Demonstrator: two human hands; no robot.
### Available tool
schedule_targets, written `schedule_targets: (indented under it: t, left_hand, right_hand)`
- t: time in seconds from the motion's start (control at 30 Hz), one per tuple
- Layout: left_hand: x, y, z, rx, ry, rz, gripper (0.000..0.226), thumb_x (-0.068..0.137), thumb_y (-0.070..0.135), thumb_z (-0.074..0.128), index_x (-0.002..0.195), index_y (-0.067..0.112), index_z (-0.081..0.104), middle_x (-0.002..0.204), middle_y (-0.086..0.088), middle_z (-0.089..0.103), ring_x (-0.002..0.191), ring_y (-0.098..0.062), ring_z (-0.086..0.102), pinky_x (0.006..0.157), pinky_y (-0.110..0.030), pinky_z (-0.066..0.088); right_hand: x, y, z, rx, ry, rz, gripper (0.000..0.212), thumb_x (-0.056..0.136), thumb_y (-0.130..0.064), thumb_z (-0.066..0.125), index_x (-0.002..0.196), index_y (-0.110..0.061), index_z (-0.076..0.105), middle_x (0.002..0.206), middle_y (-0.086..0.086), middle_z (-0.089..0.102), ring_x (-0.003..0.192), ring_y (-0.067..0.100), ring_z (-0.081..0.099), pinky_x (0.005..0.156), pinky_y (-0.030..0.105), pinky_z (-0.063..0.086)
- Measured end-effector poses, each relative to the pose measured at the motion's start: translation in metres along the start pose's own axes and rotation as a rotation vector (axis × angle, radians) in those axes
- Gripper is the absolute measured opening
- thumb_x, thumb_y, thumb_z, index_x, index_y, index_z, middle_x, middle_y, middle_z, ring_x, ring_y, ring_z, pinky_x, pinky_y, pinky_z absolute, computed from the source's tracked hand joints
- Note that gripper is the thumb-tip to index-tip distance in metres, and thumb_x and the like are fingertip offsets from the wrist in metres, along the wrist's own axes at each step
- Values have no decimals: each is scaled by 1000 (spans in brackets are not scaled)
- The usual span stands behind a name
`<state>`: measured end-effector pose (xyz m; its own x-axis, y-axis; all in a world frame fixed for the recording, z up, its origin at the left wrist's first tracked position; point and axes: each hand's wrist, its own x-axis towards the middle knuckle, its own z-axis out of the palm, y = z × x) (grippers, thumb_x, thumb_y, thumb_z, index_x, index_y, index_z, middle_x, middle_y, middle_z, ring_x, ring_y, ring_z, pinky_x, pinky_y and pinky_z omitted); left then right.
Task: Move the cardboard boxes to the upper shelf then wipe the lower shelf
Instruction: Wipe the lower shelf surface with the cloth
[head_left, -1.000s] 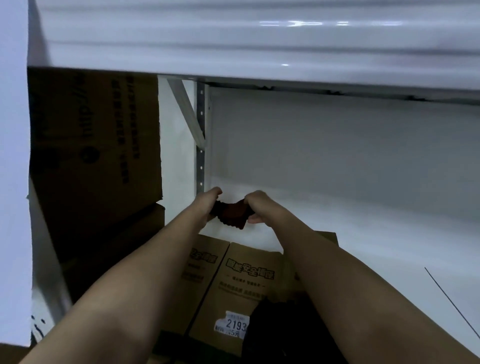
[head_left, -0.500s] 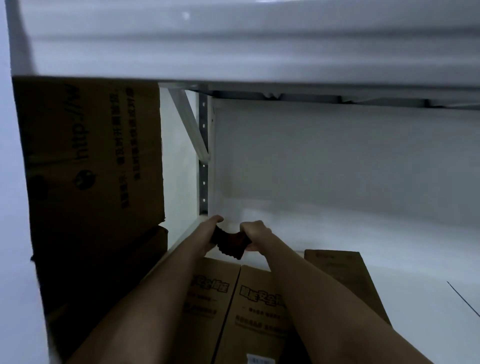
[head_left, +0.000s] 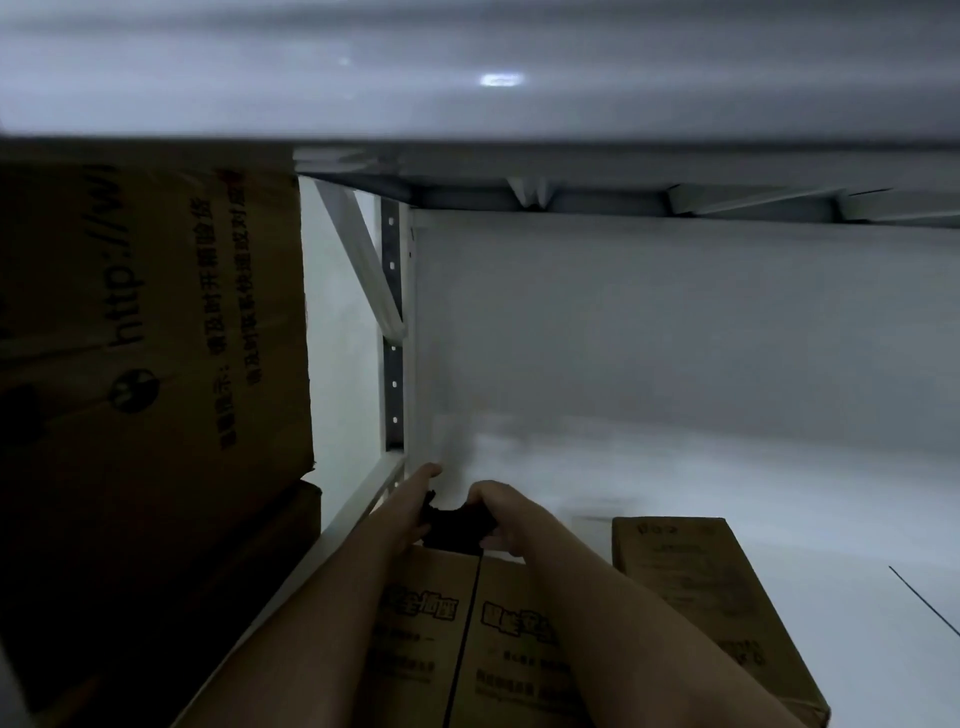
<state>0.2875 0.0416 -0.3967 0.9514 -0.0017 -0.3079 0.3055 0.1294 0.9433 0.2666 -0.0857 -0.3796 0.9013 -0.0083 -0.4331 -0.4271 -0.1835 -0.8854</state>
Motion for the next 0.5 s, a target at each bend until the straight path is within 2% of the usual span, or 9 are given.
schedule_targets:
  t: [0.03, 0.07, 0.17, 0.2, 0.27, 0.3, 0.37, 0.5]
  left_hand:
    - [2, -1, 0, 5, 5, -2, 46, 91, 40, 54, 130, 17, 44, 116, -4, 52, 104, -23, 52, 86, -34, 45]
    - [5, -2, 0, 9, 3, -4, 45, 91, 40, 53, 129, 17, 44, 114, -3, 52, 99, -22, 53, 83, -32, 45]
    - [8, 0, -1, -9, 3, 7, 35, 92, 38, 53, 119, 16, 48, 91, 3, 54, 77, -15, 52, 64, -24, 42]
    - [9, 1, -1, -10, -3, 12, 37, 92, 37, 53, 122, 18, 46, 91, 4, 53, 78, -14, 51, 66, -24, 42]
    - [11, 0, -3, -19, -7, 17, 50, 91, 38, 53, 136, 20, 39, 105, 2, 51, 94, -17, 50, 85, -28, 42]
    - [13, -1, -3, -13, 0, 18, 55, 91, 39, 54, 140, 20, 37, 113, 0, 48, 103, -19, 48, 94, -31, 40]
    - [13, 0, -5, 10, 10, 14, 59, 89, 41, 55, 141, 20, 37, 126, -4, 47, 113, -23, 48, 100, -36, 41]
    - [11, 4, -5, 48, -33, 36, 56, 89, 42, 55, 138, 15, 43, 118, -8, 56, 96, -23, 58, 76, -32, 51]
  right_hand:
    - [1, 2, 0, 32, -11, 4, 1, 86, -9, 42, 86, -10, 42, 82, 6, 44, 77, 20, 49, 70, 30, 44]
    - [2, 5, 1, 67, -20, 6, 3, 86, -9, 42, 83, -10, 42, 81, 6, 43, 77, 20, 49, 72, 31, 45]
    - [4, 10, 2, 144, -36, 18, 5, 86, -8, 41, 82, -9, 44, 86, 9, 47, 86, 27, 53, 78, 35, 50]
    - [5, 11, 1, 179, -43, 2, 8, 86, -7, 40, 80, -9, 43, 85, 9, 46, 82, 26, 54, 73, 32, 51]
    - [4, 11, 0, 258, -75, -14, 17, 88, -1, 37, 74, -9, 37, 77, 8, 40, 60, 21, 52, 52, 20, 48]
    - [2, 11, -1, 266, -75, -13, 20, 89, 0, 38, 72, -10, 37, 76, 7, 39, 54, 18, 51, 46, 21, 46]
    - [2, 11, -3, 239, -43, -1, 20, 90, -5, 46, 73, -12, 41, 76, 5, 41, 60, 16, 46, 53, 28, 45]
    - [7, 13, -8, 31, 4, -2, 17, 90, -10, 47, 74, -13, 43, 76, 5, 43, 63, 16, 44, 58, 25, 42]
